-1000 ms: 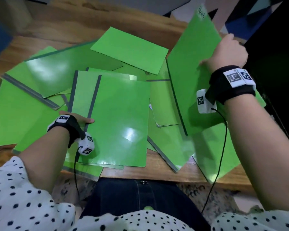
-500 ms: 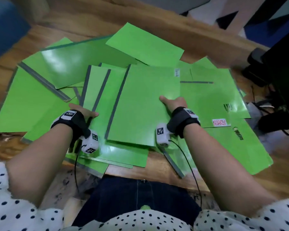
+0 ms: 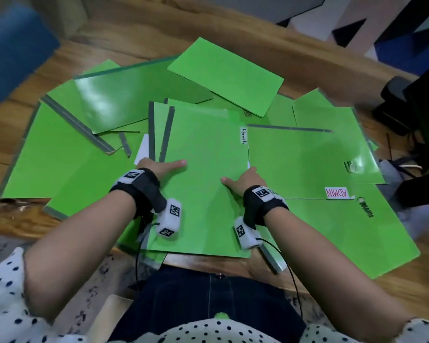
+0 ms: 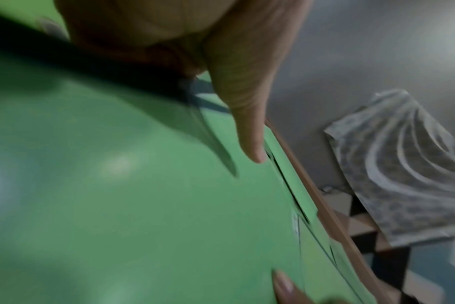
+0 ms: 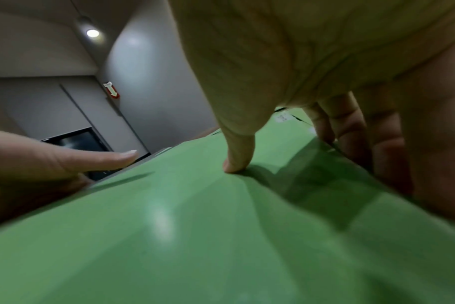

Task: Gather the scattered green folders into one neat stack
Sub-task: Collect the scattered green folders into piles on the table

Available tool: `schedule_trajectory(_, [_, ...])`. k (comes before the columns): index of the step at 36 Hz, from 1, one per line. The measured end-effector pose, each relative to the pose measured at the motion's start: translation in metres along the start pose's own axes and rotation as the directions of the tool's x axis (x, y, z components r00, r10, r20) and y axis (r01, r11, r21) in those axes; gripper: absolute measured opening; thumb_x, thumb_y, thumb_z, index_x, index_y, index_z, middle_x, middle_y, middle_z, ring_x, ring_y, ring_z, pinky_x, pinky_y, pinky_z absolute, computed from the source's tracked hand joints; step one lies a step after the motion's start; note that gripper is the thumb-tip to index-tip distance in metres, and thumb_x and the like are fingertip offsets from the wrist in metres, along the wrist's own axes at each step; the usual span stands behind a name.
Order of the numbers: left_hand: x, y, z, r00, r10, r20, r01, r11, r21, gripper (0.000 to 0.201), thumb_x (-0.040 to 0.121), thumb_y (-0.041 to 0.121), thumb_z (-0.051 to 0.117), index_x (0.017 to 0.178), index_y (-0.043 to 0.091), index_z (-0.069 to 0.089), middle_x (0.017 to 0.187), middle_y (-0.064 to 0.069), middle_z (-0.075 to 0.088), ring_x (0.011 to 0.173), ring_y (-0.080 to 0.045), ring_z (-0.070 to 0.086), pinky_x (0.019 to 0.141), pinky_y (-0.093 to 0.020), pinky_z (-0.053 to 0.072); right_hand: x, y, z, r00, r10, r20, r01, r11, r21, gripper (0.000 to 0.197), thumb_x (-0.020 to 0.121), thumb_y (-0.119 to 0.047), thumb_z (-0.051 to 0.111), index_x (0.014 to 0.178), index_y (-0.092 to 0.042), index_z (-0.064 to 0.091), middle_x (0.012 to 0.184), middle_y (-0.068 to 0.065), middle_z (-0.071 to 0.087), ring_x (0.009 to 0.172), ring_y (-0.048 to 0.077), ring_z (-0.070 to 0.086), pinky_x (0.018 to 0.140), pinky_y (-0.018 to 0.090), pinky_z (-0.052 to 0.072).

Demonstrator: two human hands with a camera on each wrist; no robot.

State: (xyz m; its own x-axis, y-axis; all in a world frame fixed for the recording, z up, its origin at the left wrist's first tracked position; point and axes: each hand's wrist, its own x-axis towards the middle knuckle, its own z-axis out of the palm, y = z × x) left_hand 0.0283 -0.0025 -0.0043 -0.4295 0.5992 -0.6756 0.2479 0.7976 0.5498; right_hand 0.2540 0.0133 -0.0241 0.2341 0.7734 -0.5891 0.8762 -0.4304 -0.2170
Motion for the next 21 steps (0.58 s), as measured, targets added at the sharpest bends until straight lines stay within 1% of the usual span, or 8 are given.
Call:
schedule_trajectory(3, [-0.005,0.002,0.01,0.988,0.095,-0.117,-0.096,0.995,-0.001,0.091,0.057,0.052,0.085,0.123,0.001,0.049,0.116,-0.016,0.06,0.106,-0.032,0.058,0.091,-0.042,0.051,-0.001,-0.007,-0.006,0.998,-0.051,0.022,0.052,0.995,-0.09,0.106,0.078,-0.068,0.056,0.15,-0.006,0.009,0.13,0.01,0.056,0.096,0.026,0.065,0.071,0.032,0.054])
schedule_trajectory(5, [-0.004,0.003,0.011,0.976,0.153,-0.156,-0.159,0.987,-0.023,0.081,0.06,0.051,0.083,0.118,0.004,0.052,0.111,-0.013,0.061,0.104,-0.032,0.059,0.089,-0.042,0.051,0.001,-0.009,-0.018,0.995,-0.079,0.058,0.086,0.987,-0.137,0.093,0.08,-0.068,0.053,0.143,-0.004,0.029,0.127,0.01,0.059,0.093,0.025,0.064,0.068,0.029,0.049])
schedule_trajectory(7, [0.0,0.004,0.008,0.968,0.192,-0.159,-0.204,0.977,-0.061,0.072,0.061,0.051,0.082,0.11,0.004,0.055,0.096,-0.008,0.06,0.096,-0.031,0.061,0.08,-0.038,0.053,0.004,-0.011,-0.033,0.99,-0.109,0.085,0.122,0.98,-0.158,0.08,0.081,-0.069,0.051,0.129,-0.004,0.049,0.121,0.011,0.062,0.096,0.025,0.064,0.071,0.03,0.048])
schedule_trajectory(10, [0.007,0.005,-0.001,0.956,0.214,-0.202,-0.245,0.958,-0.148,0.071,0.064,0.051,0.08,0.108,0.002,0.054,0.087,-0.005,0.054,0.081,-0.026,0.055,0.076,-0.039,0.053,0.017,-0.011,-0.059,0.992,-0.114,0.059,0.118,0.99,-0.079,0.069,0.085,-0.063,0.052,0.118,-0.002,0.055,0.106,0.01,0.065,0.082,0.024,0.064,0.076,0.034,0.055])
schedule_trajectory(13, [0.017,0.007,-0.01,0.956,0.184,-0.228,-0.237,0.944,-0.231,0.078,0.064,0.052,0.08,0.116,0.0,0.052,0.092,-0.007,0.054,0.088,-0.026,0.055,0.08,-0.038,0.051,0.037,-0.01,-0.088,0.996,-0.077,-0.041,0.078,0.997,0.006,0.054,0.09,-0.049,0.054,0.109,0.001,0.056,0.09,0.009,0.064,0.07,0.023,0.059,0.078,0.036,0.056])
schedule_trajectory(16, [0.028,0.016,-0.017,0.965,0.157,-0.212,-0.208,0.947,-0.245,0.089,0.067,0.052,0.078,0.13,0.0,0.044,0.111,-0.012,0.055,0.109,-0.031,0.054,0.091,-0.039,0.047,0.067,-0.008,-0.108,0.988,-0.033,-0.15,0.047,0.995,0.085,0.045,0.091,-0.038,0.055,0.111,0.002,0.057,0.099,0.013,0.067,0.075,0.026,0.061,0.078,0.037,0.056])
schedule_trajectory(18, [0.036,0.024,-0.016,0.971,0.135,-0.196,-0.172,0.967,-0.186,0.093,0.069,0.052,0.076,0.137,0.0,0.038,0.128,-0.016,0.051,0.119,-0.034,0.051,0.099,-0.042,0.043,0.089,-0.007,-0.113,0.982,-0.003,-0.188,0.037,0.984,0.174,0.038,0.091,-0.031,0.055,0.106,0.003,0.059,0.095,0.013,0.066,0.072,0.025,0.058,0.076,0.037,0.055])
schedule_trajectory(21, [0.047,0.031,-0.013,0.975,0.108,-0.192,-0.12,0.992,-0.05,0.089,0.068,0.055,0.075,0.13,-0.002,0.045,0.125,-0.017,0.057,0.109,-0.034,0.057,0.095,-0.043,0.048,0.118,-0.009,-0.111,0.974,0.024,-0.225,0.022,0.98,0.199,0.028,0.092,-0.027,0.055,0.086,0.0,0.058,0.079,0.009,0.059,0.064,0.022,0.052,0.062,0.03,0.051])
